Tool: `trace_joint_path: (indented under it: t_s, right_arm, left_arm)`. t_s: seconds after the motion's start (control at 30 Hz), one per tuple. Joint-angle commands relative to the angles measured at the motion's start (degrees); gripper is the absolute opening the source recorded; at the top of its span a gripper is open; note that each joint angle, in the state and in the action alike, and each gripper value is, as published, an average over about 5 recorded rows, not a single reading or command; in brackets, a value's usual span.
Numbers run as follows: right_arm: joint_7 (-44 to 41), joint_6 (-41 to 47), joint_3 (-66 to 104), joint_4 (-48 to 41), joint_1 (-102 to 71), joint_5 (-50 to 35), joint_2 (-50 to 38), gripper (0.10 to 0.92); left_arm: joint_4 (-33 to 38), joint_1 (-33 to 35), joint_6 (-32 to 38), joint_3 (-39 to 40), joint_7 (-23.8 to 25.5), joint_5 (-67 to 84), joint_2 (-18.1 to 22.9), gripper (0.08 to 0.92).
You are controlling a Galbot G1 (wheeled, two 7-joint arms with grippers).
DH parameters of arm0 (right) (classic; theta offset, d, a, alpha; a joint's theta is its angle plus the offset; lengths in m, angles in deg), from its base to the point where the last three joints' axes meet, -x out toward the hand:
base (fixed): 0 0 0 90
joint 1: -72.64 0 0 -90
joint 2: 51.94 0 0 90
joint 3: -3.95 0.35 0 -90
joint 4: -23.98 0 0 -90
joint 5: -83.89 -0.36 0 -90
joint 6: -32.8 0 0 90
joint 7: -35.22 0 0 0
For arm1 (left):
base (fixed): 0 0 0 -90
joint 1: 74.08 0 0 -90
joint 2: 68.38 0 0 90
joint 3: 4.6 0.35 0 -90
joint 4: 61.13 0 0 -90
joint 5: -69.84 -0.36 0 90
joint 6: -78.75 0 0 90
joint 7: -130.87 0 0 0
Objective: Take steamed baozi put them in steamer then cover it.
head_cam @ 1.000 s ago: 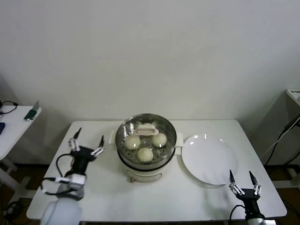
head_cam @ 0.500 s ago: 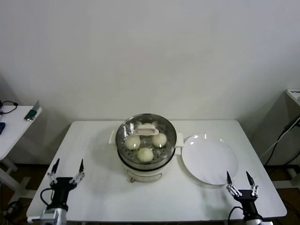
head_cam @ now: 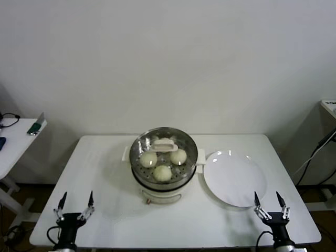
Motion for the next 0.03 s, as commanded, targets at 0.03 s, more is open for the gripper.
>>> trace_joint_path:
  t_s: [0.03]
  right_arm:
    - [-0.07,-0.26,0.03,0.04,-0.05,-0.32,-0.11,0.823]
  left_arm:
    - [-1.64,1.1,2.38,0.41,0.09,1.3,0.1,0.823]
